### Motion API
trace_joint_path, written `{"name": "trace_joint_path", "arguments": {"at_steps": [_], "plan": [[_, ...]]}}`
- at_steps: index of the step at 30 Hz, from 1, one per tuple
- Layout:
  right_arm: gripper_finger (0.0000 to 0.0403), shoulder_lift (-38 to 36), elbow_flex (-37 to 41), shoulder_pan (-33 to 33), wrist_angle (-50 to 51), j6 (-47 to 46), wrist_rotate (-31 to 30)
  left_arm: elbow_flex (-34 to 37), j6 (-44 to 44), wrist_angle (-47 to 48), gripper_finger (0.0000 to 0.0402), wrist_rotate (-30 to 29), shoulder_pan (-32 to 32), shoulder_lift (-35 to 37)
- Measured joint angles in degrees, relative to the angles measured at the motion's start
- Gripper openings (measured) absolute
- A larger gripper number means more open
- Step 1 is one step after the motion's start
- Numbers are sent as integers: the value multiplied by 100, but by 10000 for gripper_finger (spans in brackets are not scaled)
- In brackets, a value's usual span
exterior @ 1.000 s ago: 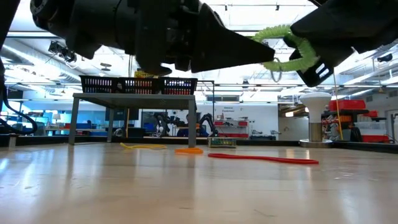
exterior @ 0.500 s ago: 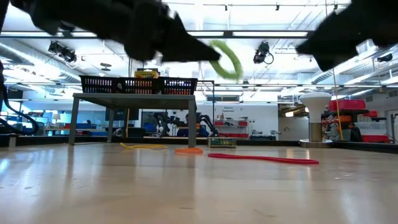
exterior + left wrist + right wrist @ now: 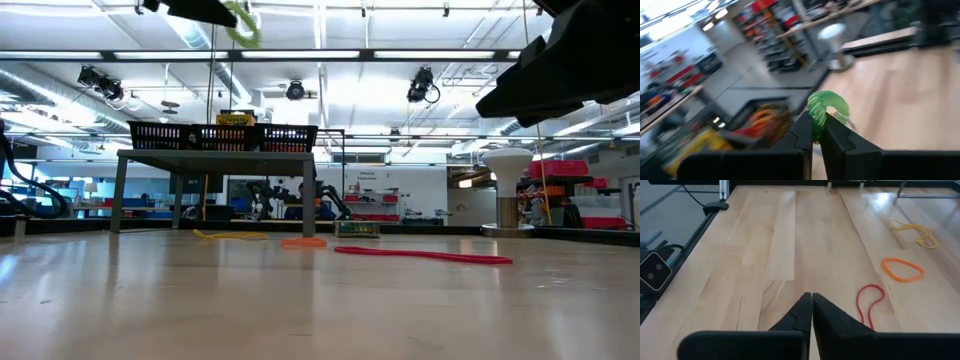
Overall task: Pick & Place Office Desk Supplies
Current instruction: Put the green spiral keychain into the left black bin
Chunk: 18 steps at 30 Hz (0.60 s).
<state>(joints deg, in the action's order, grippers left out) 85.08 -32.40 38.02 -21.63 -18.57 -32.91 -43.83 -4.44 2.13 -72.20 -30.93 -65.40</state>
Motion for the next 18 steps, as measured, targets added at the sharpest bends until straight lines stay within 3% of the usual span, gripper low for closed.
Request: {"name": "trace_joint_path", "arguments": {"at_steps": [7, 13, 18], "plan": [[6, 0, 0, -9, -10, 93, 1, -131, 273, 1166, 19, -435, 599, 1329], [14, 0, 0, -103, -44, 87, 12, -609, 300, 2211, 19, -457, 1618, 1781], [4, 1, 0, -138, -42, 113, 37, -1203, 1232, 3814, 19, 264, 2595, 1804]]}}
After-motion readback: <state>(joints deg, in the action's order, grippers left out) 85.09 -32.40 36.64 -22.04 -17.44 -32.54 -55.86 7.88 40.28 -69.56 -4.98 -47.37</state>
